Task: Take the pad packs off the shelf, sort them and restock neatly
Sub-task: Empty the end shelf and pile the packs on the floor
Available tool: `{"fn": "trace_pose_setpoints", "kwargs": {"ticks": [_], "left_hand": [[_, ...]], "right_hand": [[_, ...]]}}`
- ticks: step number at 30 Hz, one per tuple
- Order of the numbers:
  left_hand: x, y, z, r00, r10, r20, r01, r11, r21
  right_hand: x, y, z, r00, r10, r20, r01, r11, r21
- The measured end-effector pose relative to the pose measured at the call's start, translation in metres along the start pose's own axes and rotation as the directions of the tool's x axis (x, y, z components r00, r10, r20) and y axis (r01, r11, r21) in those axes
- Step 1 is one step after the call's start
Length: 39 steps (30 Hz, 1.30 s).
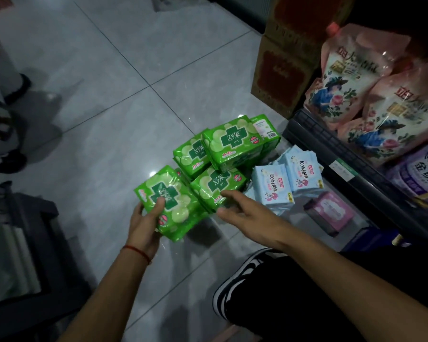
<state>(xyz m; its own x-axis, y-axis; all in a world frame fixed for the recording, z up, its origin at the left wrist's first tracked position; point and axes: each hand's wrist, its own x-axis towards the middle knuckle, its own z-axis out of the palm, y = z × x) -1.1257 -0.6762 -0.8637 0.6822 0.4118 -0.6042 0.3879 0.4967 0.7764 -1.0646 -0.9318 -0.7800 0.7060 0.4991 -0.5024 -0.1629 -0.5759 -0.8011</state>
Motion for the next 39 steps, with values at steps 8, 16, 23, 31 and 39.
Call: {"fn": "trace_pose_setpoints", "kwargs": {"ticks": [8, 16, 23, 31, 39], "left_hand": [[0.088, -0.005, -0.007, 0.994, -0.045, -0.100, 0.063, 0.979, 0.192], [0.073, -0.004, 0.012, 0.945, 0.155, -0.288, 0.048, 0.805, 0.591], [-0.037, 0.043, 0.128, 0.782, 0.589, 0.204, -0.567, 0.534, 0.628], [-0.122, 0.097, 0.312, 0.362, 0.643, 0.674, -0.929, 0.187, 0.320], [-0.191, 0.141, 0.468, 0.049, 0.610, 0.791, -0.995, -0.036, 0.089]], "right_hand": [[-0.009, 0.030, -0.027, 0.986, 0.013, -0.167, -0.002, 0.998, 0.069], [-0.013, 0.044, -0.042, 0.961, 0.047, -0.271, -0.009, 0.990, 0.140], [-0.028, 0.029, -0.072, 0.842, 0.043, -0.538, 0.087, 0.973, 0.213], [-0.111, 0.010, -0.152, 0.535, -0.092, -0.840, 0.183, 0.983, 0.009], [-0.193, -0.022, -0.285, 0.039, -0.463, -0.886, -0.026, 0.886, -0.464]]}}
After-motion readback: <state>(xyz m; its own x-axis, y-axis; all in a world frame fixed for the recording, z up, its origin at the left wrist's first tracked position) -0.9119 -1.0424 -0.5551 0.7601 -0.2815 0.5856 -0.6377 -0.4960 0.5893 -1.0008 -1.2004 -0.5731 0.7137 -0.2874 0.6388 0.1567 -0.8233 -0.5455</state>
